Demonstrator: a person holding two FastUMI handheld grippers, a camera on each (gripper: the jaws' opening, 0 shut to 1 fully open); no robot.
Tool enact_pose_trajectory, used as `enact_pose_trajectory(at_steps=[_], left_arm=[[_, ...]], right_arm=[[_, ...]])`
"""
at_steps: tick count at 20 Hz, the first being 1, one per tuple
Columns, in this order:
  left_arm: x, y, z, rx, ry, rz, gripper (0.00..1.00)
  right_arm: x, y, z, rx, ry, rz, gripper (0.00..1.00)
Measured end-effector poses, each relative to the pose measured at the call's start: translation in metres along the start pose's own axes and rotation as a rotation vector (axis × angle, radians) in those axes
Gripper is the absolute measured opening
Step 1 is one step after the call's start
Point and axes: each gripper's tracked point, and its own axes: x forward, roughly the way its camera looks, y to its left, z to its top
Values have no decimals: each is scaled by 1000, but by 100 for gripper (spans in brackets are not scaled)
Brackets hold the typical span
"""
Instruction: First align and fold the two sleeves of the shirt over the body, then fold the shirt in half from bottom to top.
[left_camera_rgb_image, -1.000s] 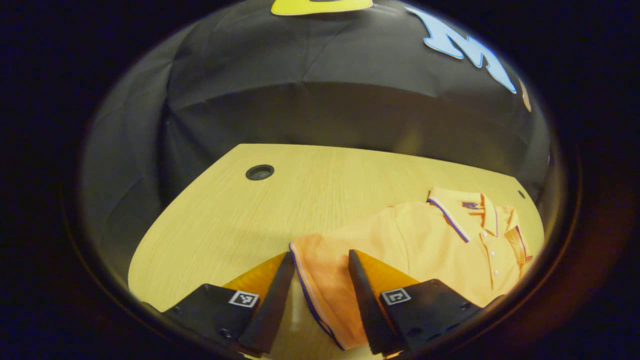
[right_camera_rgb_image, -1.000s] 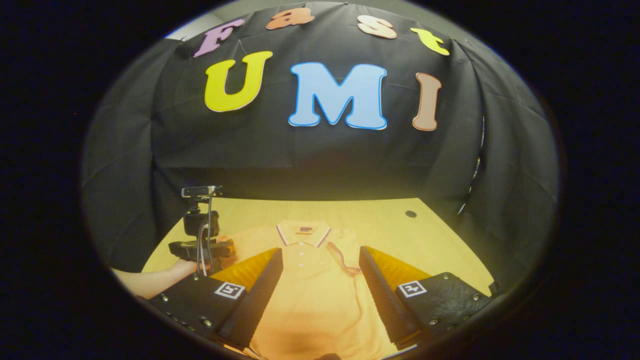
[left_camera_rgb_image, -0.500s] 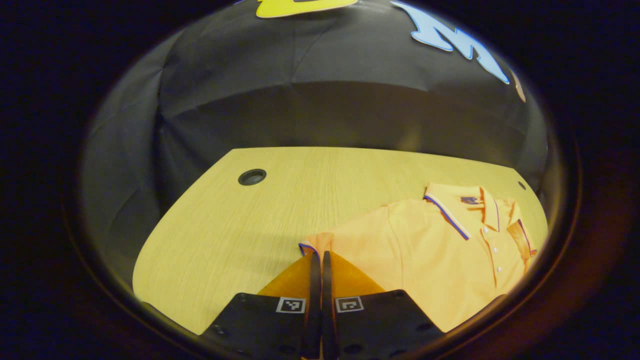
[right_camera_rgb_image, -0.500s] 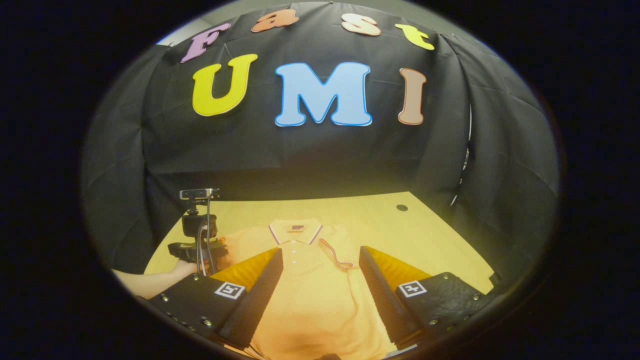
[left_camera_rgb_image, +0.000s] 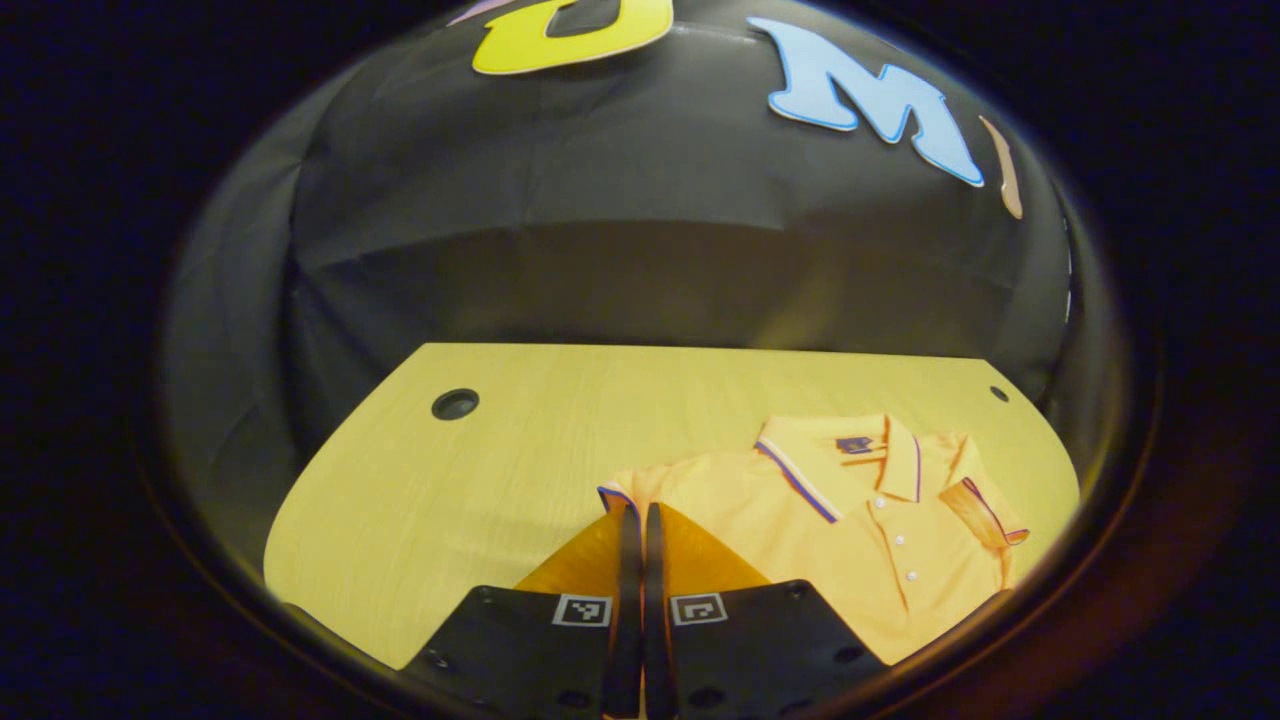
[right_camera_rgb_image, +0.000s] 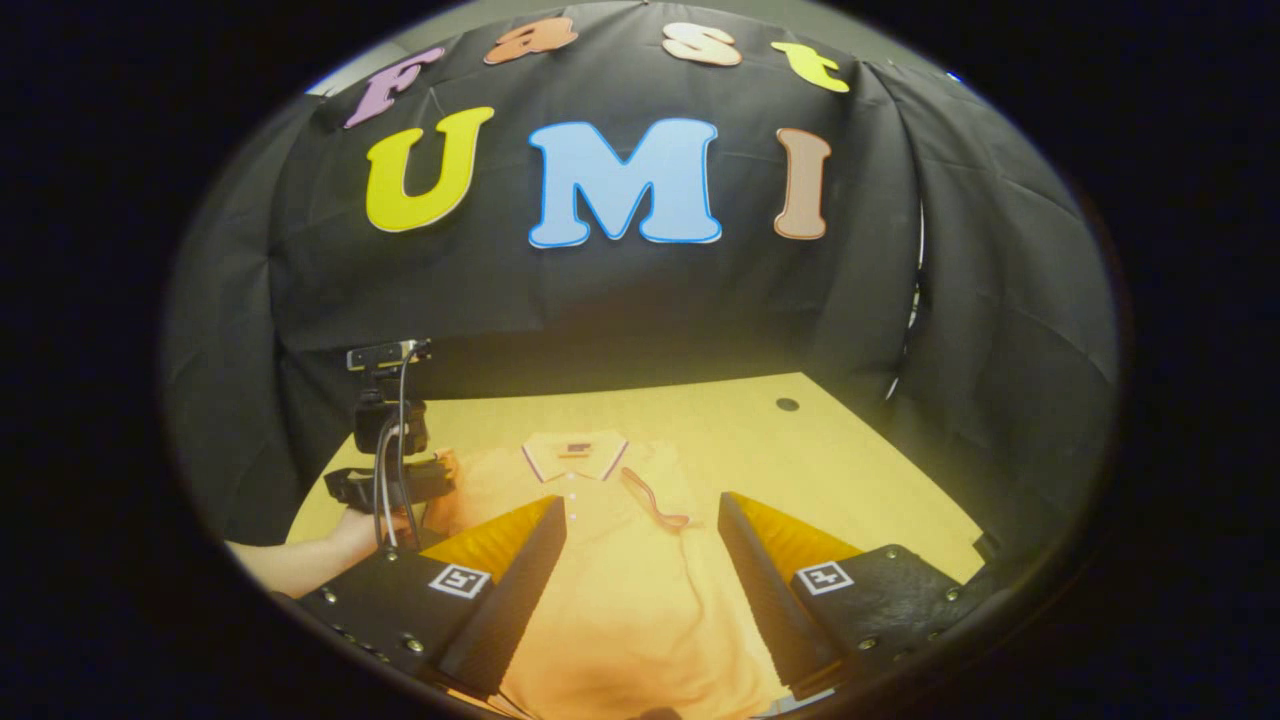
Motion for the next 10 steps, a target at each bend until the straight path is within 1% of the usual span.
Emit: enact_pose_trajectory(at_steps=[5, 10], left_arm=[[6, -32, -5, 33, 20, -55, 7], [7, -49, -13, 51, 42, -79, 7]], right_arm=[[-4, -5, -13, -2, 24, -28, 96], [-3, -12, -21, 24, 46, -25, 96]])
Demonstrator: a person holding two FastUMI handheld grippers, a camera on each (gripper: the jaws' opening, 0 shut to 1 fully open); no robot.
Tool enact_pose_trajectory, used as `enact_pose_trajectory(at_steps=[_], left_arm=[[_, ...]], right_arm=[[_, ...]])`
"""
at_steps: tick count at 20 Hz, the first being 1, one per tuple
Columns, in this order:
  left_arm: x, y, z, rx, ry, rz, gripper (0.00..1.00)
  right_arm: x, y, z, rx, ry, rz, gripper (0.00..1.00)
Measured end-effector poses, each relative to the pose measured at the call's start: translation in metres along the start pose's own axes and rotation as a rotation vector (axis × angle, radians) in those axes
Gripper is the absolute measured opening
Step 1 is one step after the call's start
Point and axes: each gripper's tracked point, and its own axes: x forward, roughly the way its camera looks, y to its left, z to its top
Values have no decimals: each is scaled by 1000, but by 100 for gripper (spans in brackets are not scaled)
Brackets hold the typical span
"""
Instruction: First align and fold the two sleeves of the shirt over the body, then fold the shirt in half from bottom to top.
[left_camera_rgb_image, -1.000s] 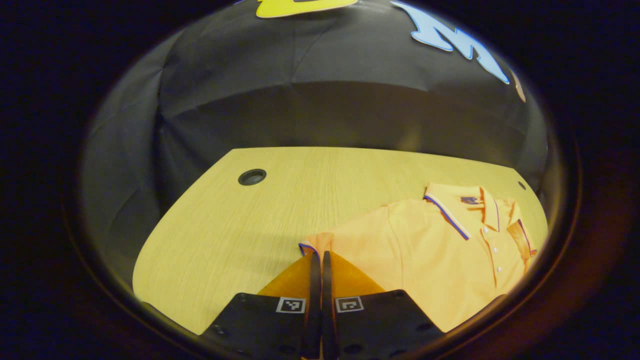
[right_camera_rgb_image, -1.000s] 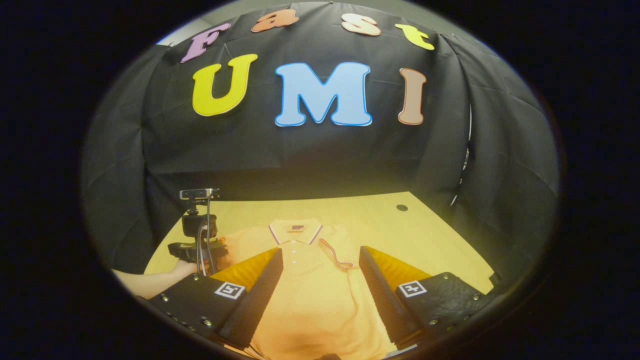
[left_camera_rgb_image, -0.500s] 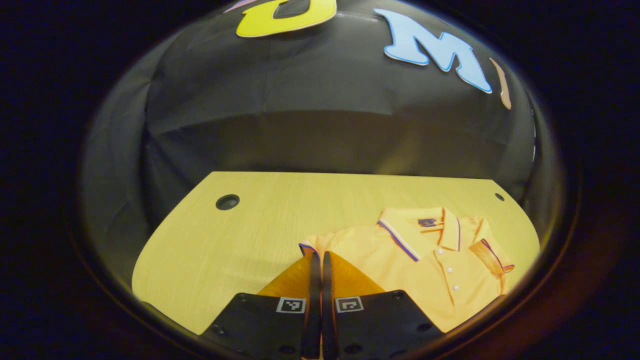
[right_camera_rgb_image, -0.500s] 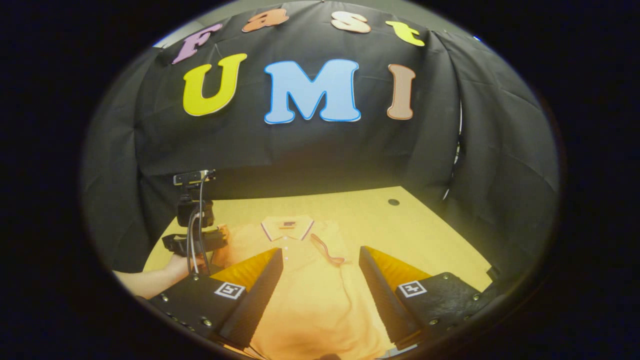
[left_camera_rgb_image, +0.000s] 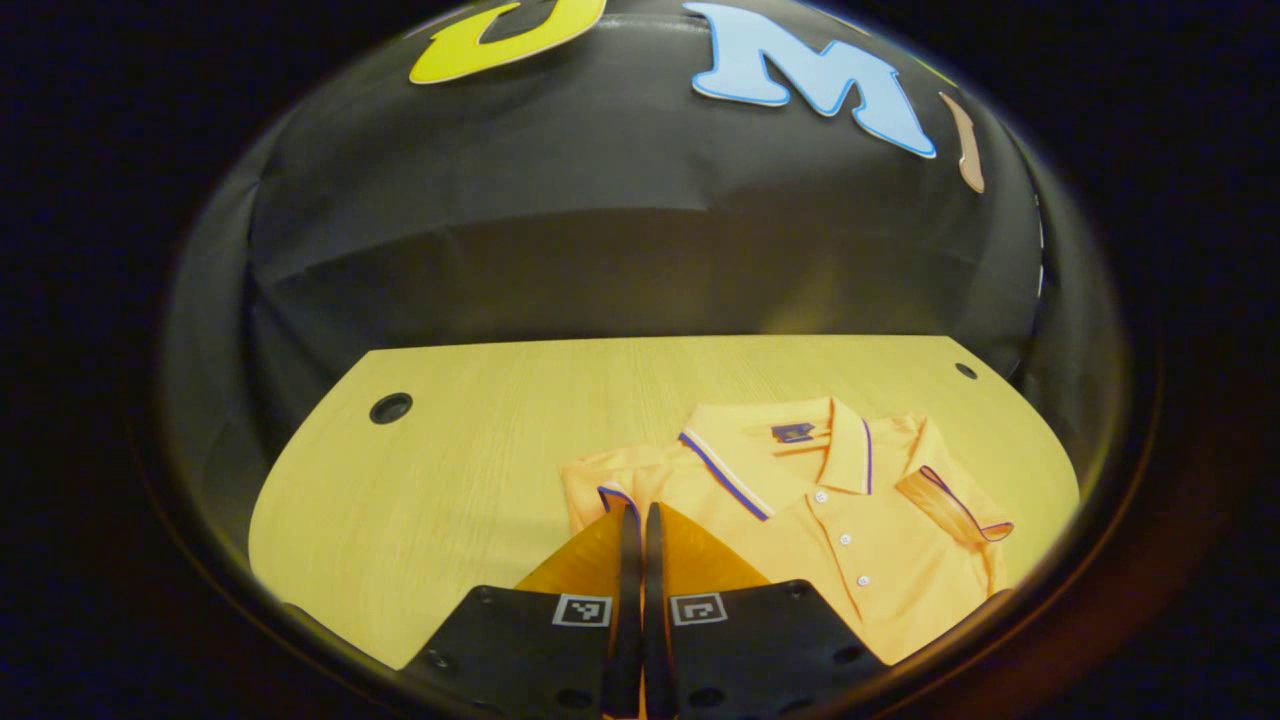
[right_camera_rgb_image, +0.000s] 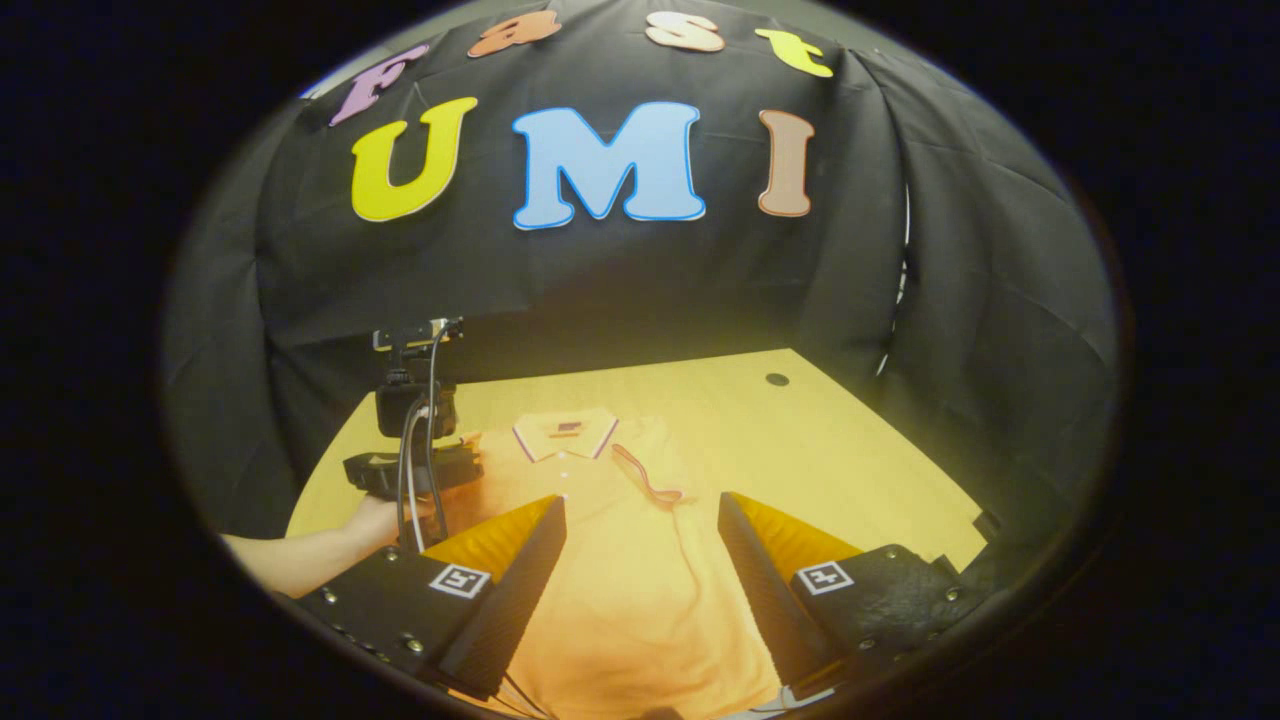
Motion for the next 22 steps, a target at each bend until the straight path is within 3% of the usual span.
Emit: enact_pose_trajectory(at_steps=[6, 8, 9, 12, 22], left_arm=[[-9, -17, -6, 21, 17, -36, 19], [-22, -22, -6, 18, 5, -50, 57], [-29, -26, -7, 22, -1, -56, 70], [-60, -35, -9, 35, -26, -79, 92], [-189, -48, -61, 56, -43, -87, 94]], right_arm=[[-2, -14, -11, -10, 5, 0, 96], [-4, -22, -17, -11, 10, 3, 96], [-5, -26, -23, -15, 15, 4, 96], [-8, -39, -40, -41, 28, 8, 96], [-24, -72, -114, -109, 92, 45, 96]])
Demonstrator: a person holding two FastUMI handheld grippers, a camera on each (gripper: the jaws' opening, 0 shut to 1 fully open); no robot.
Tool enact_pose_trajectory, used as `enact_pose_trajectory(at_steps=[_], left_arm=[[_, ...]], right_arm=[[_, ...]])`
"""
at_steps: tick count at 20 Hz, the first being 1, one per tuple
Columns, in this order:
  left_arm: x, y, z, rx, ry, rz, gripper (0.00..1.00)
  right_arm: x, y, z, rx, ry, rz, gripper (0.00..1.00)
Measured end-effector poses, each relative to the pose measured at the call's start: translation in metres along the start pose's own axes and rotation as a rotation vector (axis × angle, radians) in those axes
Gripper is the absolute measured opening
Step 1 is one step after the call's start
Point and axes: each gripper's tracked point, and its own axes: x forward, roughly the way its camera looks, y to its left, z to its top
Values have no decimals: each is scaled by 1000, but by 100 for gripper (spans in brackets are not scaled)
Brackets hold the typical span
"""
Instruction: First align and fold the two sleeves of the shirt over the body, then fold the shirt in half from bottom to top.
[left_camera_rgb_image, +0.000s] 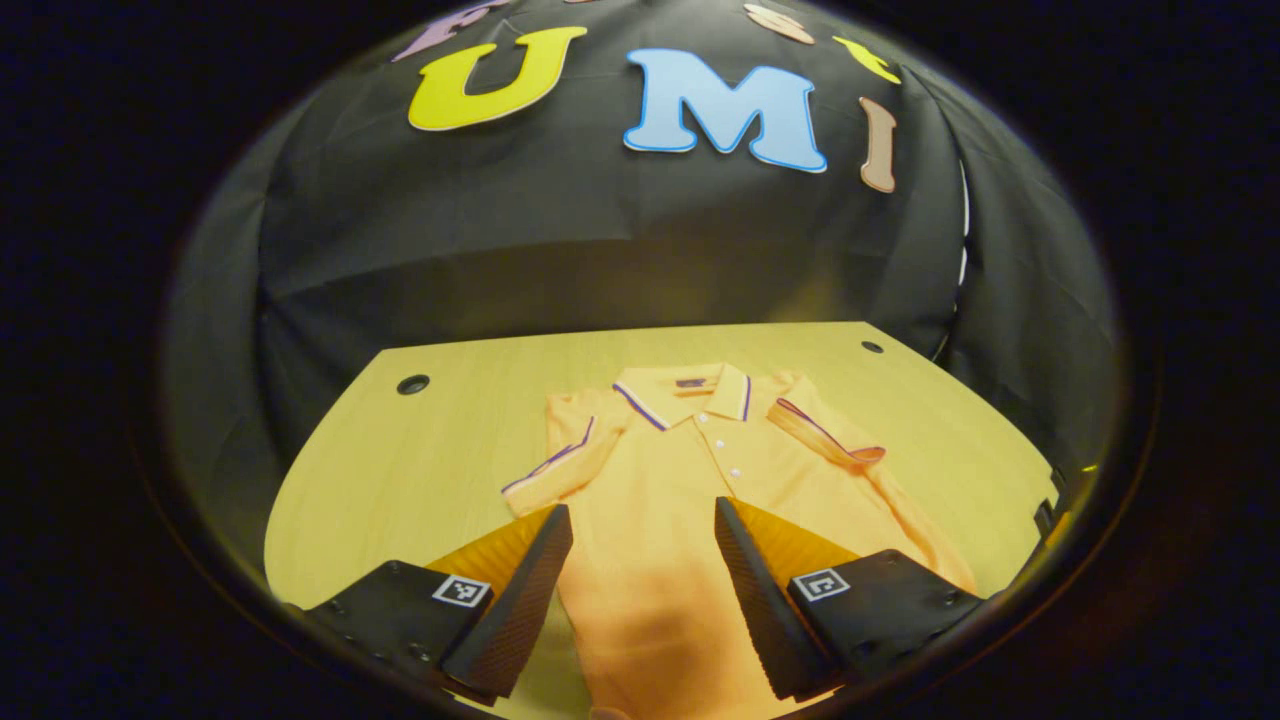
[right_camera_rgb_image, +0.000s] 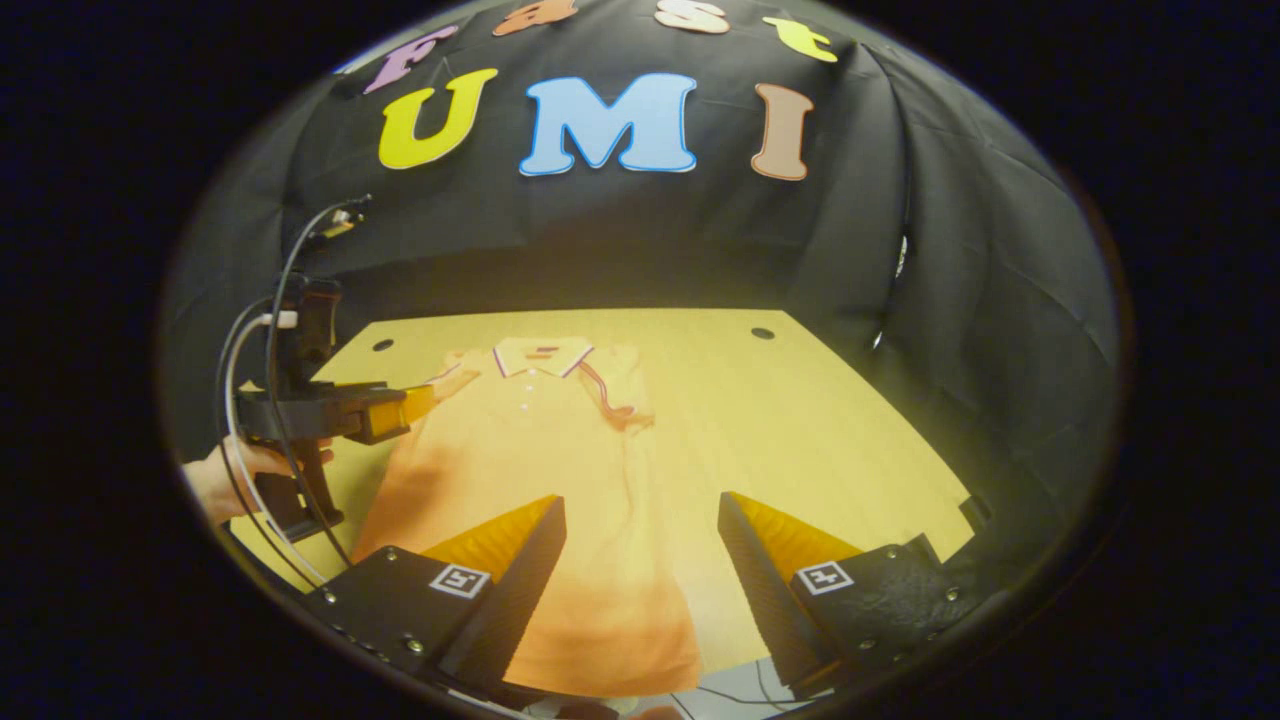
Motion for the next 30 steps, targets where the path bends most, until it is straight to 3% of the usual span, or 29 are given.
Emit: enact_pose_trajectory(at_steps=[9, 17, 26, 30], left_arm=[[-109, -13, -105, -35, 92, 8, 95], [-167, -16, -170, -35, 143, 13, 94], [-186, -36, -218, -62, 179, 9, 94], [-180, -38, -220, -24, 172, 30, 95]], right_arm=[[-11, -4, -103, -13, 161, 62, 96], [-10, -19, -151, -29, 228, 46, 96], [0, -14, -173, -25, 257, 101, 94], [0, -7, -173, -27, 243, 125, 96]])
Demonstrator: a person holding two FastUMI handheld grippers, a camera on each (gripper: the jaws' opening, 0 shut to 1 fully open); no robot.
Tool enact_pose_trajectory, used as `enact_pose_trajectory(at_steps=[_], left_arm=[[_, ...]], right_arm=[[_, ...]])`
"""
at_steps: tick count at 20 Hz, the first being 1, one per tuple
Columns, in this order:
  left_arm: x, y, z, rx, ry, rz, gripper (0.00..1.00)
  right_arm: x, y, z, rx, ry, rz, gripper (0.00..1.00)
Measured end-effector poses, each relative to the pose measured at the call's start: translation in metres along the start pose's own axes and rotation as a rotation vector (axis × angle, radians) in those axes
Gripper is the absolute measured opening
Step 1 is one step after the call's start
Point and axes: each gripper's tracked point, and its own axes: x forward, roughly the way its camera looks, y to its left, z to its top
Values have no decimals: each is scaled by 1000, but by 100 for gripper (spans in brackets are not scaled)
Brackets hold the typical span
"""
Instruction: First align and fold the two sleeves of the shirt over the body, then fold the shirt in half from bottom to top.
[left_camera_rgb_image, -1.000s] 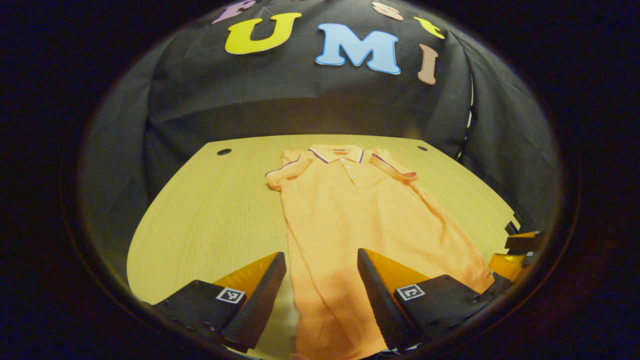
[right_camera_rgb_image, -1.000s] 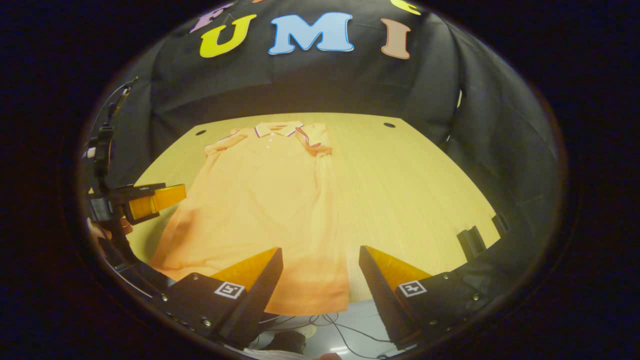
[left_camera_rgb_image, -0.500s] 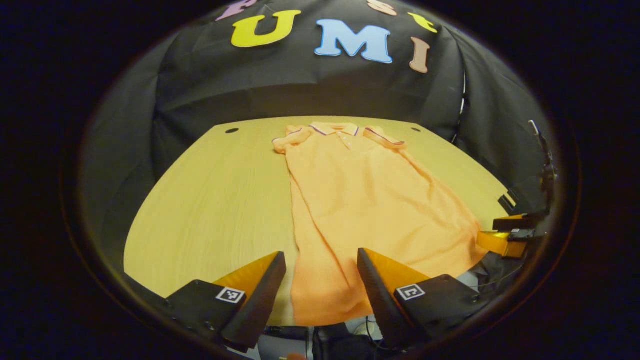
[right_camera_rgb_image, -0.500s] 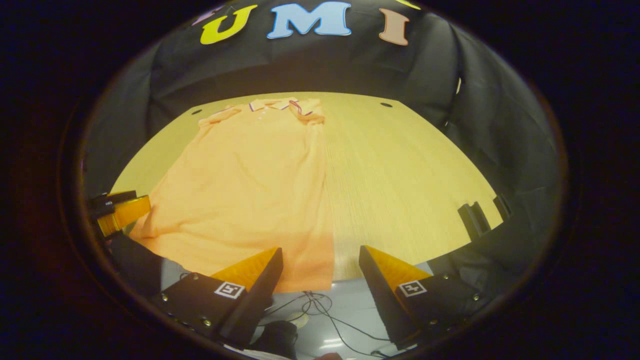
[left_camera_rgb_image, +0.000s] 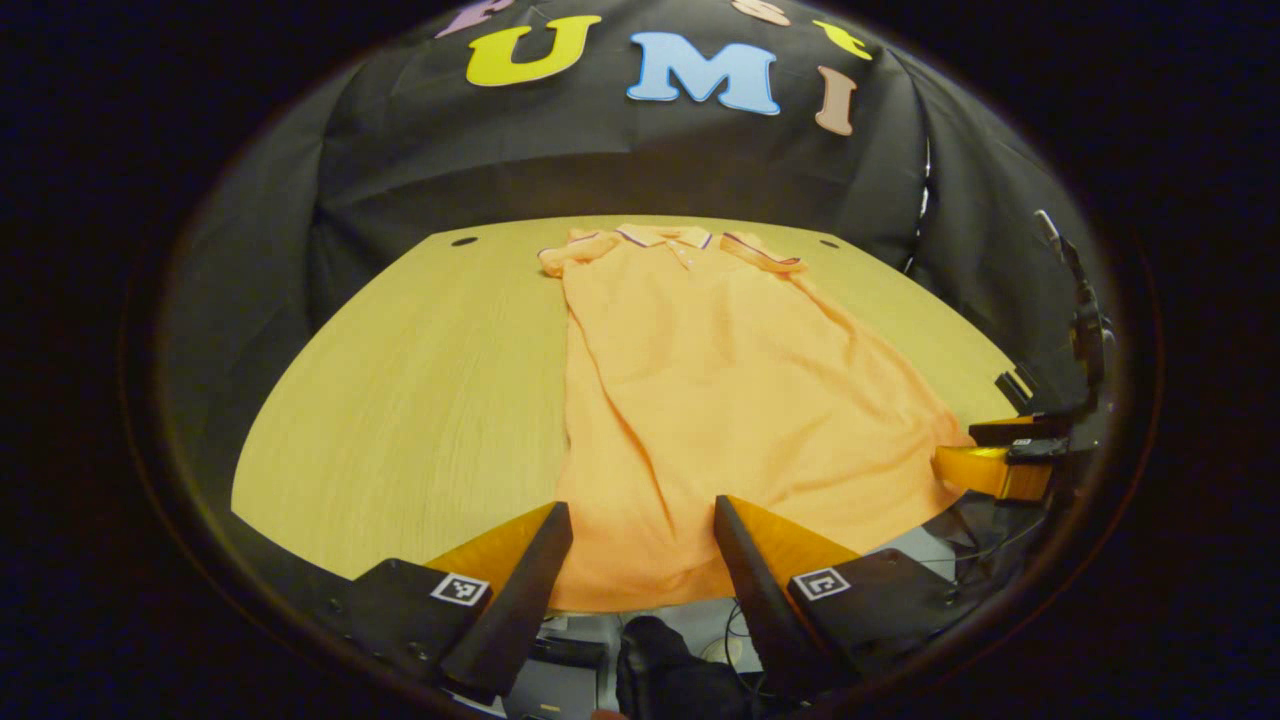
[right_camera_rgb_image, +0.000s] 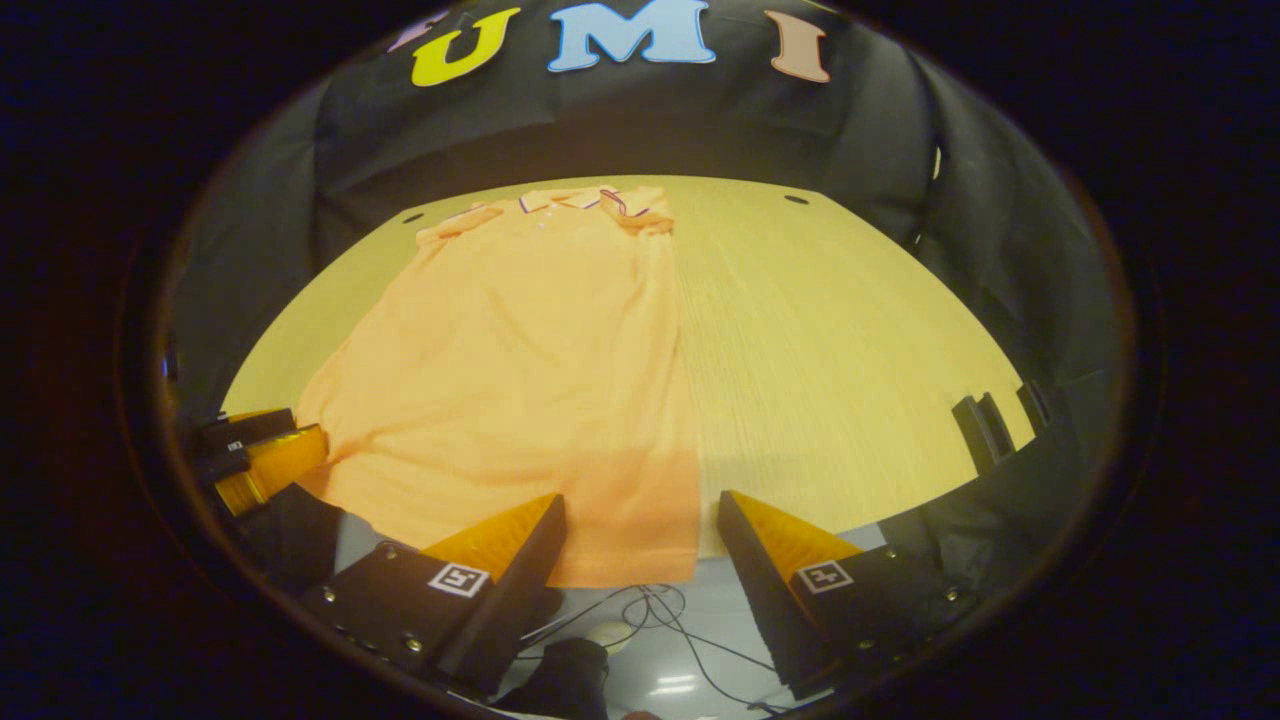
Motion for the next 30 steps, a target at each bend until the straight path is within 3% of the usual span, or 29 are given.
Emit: enact_pose_trajectory(at_steps=[2, 4, 5, 6, 7, 8, 9, 10, 11, 12, 17, 23, 30], left_arm=[[2, -1, 0, 8, 1, 15, 94], [4, 3, -2, 22, 2, 44, 91], [5, 1, -1, 18, -2, 45, 78], [5, -3, 0, 17, -2, 34, 65], [6, -5, 0, 7, -5, 34, 52], [9, -6, 1, -3, -7, 34, 39], [8, -6, 2, -13, -5, 43, 18], [11, -6, 2, -18, 1, 47, 12], [12, -6, 4, -28, 4, 54, 12], [12, -7, 4, -37, 12, 60, 6], [7, -7, 26, -97, 12, 83, 6], [9, -11, 108, -98, -93, 50, 6], [50, -1, 210, -115, -185, 7, 6]], right_arm=[[0, 3, 1, -7, -12, 12, 95], [2, 3, -1, 6, -19, 12, 74], [2, 4, -1, 13, -21, 17, 53], [3, 4, 1, 27, -27, 22, 48], [4, 5, -1, 57, -23, 32, 28], [3, 8, 0, 79, -16, 54, 21], [3, 10, 1, 91, -14, 79, 21], [-3, 11, 3, 145, -3, 86, 21], [2, 14, 2, 155, 3, 114, 3], [3, 14, 3, 157, -1, 124, 2], [-13, 20, 35, 134, -59, 157, 2], [-27, 22, 116, 148, -172, 177, 0], [-12, 13, 218, 143, -264, 142, 2]])
